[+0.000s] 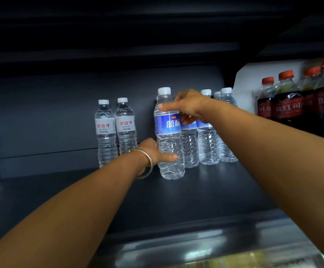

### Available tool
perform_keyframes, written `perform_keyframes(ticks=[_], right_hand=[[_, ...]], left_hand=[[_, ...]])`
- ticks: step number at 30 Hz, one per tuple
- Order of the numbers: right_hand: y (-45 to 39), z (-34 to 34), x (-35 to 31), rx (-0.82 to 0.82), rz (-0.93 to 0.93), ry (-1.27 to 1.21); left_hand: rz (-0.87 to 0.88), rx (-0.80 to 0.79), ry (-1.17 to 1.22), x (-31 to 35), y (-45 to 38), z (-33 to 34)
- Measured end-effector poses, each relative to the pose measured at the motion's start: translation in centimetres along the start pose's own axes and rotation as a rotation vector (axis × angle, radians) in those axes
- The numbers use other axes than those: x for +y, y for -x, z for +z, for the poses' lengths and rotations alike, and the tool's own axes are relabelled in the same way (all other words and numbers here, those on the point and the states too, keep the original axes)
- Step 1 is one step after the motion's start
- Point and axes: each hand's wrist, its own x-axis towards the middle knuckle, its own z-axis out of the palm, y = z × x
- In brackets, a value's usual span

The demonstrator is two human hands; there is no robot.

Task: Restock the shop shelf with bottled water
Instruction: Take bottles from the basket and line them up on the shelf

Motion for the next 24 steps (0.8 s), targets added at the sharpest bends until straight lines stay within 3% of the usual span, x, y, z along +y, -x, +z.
perform_keyframes(ticks=[24], right_hand=[[1.0, 0.4, -0.2, 0.062, 0.067, -0.031]], left_hand=[[-0.084, 0.028, -0.092, 0.0, -0.8, 0.8]])
